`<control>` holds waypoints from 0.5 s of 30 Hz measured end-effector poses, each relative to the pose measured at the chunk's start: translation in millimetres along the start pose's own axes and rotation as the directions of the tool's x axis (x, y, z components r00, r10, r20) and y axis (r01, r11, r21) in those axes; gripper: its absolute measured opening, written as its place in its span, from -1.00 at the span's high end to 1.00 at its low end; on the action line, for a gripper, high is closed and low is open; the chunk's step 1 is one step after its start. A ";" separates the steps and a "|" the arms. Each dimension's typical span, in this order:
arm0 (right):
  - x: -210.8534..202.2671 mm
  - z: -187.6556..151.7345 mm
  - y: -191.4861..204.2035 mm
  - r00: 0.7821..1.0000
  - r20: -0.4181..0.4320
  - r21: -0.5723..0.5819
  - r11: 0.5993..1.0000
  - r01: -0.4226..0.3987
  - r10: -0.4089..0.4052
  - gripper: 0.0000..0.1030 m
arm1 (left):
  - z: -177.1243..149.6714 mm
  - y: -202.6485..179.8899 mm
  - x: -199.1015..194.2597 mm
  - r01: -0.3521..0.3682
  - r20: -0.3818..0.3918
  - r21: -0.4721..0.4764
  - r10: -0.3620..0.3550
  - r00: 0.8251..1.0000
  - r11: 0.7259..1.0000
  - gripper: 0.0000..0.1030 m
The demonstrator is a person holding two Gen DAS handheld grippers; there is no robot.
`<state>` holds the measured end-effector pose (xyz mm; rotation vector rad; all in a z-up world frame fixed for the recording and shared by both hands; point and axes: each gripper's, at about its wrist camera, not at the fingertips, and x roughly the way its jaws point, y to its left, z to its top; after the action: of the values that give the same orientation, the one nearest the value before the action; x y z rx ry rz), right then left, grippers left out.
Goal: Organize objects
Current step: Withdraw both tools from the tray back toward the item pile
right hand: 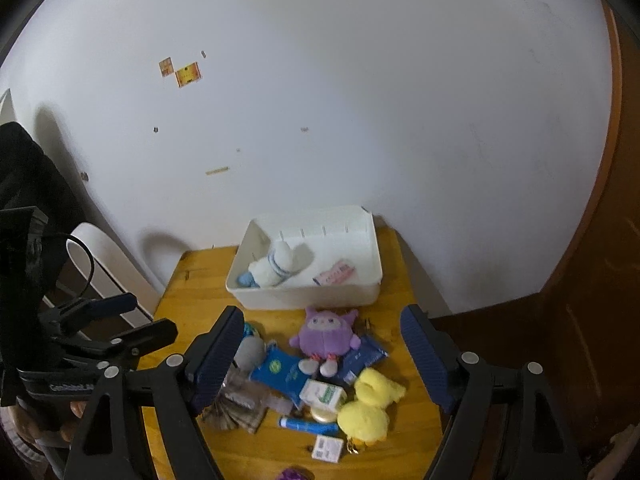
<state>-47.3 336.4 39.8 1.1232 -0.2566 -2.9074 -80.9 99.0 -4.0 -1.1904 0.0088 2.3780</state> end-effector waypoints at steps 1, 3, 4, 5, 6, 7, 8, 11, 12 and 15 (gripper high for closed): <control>-1.4 -4.2 -1.6 1.000 -0.001 -0.004 1.000 0.004 -0.004 -0.58 | -3.7 -1.0 1.2 0.005 -0.007 0.002 -0.005 1.000 1.000 -0.86; -4.2 -12.6 -4.3 1.000 -0.004 -0.014 1.000 0.013 -0.013 -0.58 | -14.9 -5.3 2.8 0.010 -0.019 0.011 -0.010 1.000 1.000 -0.86; -5.6 -16.9 -5.8 1.000 -0.005 -0.017 1.000 0.014 -0.014 -0.58 | -19.8 -7.6 3.6 0.012 -0.023 0.018 -0.012 1.000 1.000 -0.86; -6.5 -21.1 -7.2 1.000 -0.007 -0.020 1.000 0.013 -0.013 -0.58 | -26.8 -10.8 4.8 0.010 -0.028 0.030 -0.009 1.000 1.000 -0.86; -7.4 -23.7 -8.0 1.000 -0.008 -0.024 1.000 0.013 -0.013 -0.58 | -31.7 -13.6 6.0 0.007 -0.030 0.038 -0.006 1.000 0.999 -0.86; -8.5 -29.2 -9.6 1.000 -0.009 -0.031 0.999 0.015 -0.015 -0.58 | -35.9 -15.7 7.2 0.005 -0.031 0.045 -0.004 0.999 0.999 -0.86; -9.3 -33.3 -10.5 1.000 -0.010 -0.037 0.999 0.016 -0.016 -0.58 | -41.1 -18.0 9.0 0.001 -0.036 0.054 0.001 0.999 0.999 -0.86; -9.3 -45.7 -13.4 1.000 -0.012 -0.059 0.998 0.024 -0.025 -0.58 | -55.4 -21.7 16.3 -0.008 -0.058 0.061 0.012 0.998 0.998 -0.86; -8.0 -51.0 -15.0 1.000 -0.018 -0.065 0.998 0.023 -0.024 -0.58 | -60.7 -22.1 18.8 -0.006 -0.068 0.062 0.010 0.998 0.998 -0.86; -2.5 -63.2 -19.1 0.999 -0.040 -0.074 0.997 0.010 -0.013 -0.58 | -75.8 -24.7 26.2 -0.012 -0.086 0.074 0.018 0.996 0.997 -0.86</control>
<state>-2.3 346.0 -7.6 1.1749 -0.1419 -2.8738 -26.8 115.6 -66.0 -1.2622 0.1327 2.3161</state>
